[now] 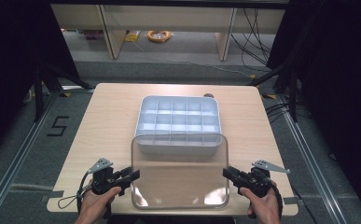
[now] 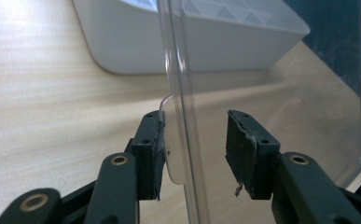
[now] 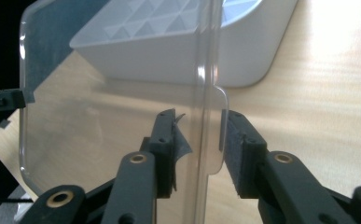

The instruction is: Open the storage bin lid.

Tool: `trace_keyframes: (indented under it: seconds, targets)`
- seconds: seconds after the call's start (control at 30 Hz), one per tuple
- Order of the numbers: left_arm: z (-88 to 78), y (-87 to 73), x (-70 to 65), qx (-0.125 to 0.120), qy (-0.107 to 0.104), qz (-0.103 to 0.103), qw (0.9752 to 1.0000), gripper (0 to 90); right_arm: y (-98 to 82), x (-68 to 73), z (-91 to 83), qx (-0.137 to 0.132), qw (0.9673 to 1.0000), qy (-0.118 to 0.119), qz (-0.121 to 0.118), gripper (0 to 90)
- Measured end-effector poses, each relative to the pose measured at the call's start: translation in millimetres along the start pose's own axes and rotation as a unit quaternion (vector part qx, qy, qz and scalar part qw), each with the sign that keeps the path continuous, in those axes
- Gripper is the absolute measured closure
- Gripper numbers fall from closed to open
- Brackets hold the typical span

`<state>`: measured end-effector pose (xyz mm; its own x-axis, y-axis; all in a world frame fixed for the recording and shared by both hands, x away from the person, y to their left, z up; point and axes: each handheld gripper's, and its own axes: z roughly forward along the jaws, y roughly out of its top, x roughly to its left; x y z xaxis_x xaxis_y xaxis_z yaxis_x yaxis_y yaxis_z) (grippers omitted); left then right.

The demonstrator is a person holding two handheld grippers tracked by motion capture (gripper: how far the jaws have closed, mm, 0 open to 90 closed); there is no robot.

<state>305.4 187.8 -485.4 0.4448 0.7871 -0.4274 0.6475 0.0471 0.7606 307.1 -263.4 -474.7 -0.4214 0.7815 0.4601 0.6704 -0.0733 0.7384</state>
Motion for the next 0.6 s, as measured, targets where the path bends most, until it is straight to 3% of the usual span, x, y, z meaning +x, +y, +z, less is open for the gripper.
trace_keyframes:
  seconds: [0.07,0.1,0.13,0.17,0.2,0.23,0.3,0.33,0.37,0.4,0.5,0.57,0.6]
  targets:
    - [1.3,-3.1,1.0,0.012,0.002,-0.002,0.9999,56.3,-2.2,-3.5,0.9,-0.001,0.9998,0.002,-0.018,65.5]
    - [2.5,-5.2,1.2,0.012,-0.001,0.0,0.9999,56.3,-3.1,0.2,-1.0,0.011,0.9999,-0.001,0.009,65.2]
    - [2.9,-6.2,1.2,0.018,-0.001,0.003,0.9998,56.3,-3.9,-3.8,-0.3,0.005,0.9998,-0.003,-0.017,64.9]
    - [3.5,-7.4,1.1,0.02,-0.001,0.003,0.9998,55.9,-5.1,-1.0,-0.7,0.011,0.9999,-0.001,0.005,64.7]
    - [3.9,-8.3,1.3,0.021,-0.003,0.003,0.9998,55.9,-5.6,-4.9,-0.4,0.009,0.9997,-0.008,-0.02,64.4]
    - [4.1,-9.5,1.0,0.024,-0.004,0.001,0.9997,56.0,-6.6,-1.9,-0.5,0.012,0.9999,-0.009,0.0,64.2]
    - [3.6,-11.0,0.0,0.026,-0.003,0.001,0.9997,55.9,-9.6,-2.4,-1.0,0.02,0.9998,-0.004,0.001,64.0]
    - [3.1,-11.4,-0.1,0.027,-0.005,0.005,0.9996,55.9,-10.3,-5.8,-0.2,0.016,0.9997,-0.007,-0.017,63.9]
    - [2.4,-12.2,-0.3,0.024,-0.004,0.007,0.9997,56.0,-11.6,-3.0,-1.3,0.022,0.9997,-0.008,0.0,63.9]
    - [2.0,-12.3,-0.4,0.025,-0.007,0.007,0.9996,56.0,-12.6,-2.8,-1.6,0.025,0.9997,-0.009,0.001,63.9]
    - [0.9,-13.6,-1.0,0.031,-0.008,0.009,0.9994,55.9,-14.4,-4.3,-2.6,0.024,0.9996,-0.003,-0.015,63.8]
    - [1.5,-14.5,-1.3,0.033,-0.011,0.007,0.9994,55.9,-16.1,-2.8,-2.8,0.024,0.9996,-0.006,-0.011,63.5]
    - [2.1,-14.8,-1.0,0.034,-0.012,0.007,0.9993,55.9,-15.9,-4.0,-4.0,0.029,0.9992,-0.016,-0.021,63.3]
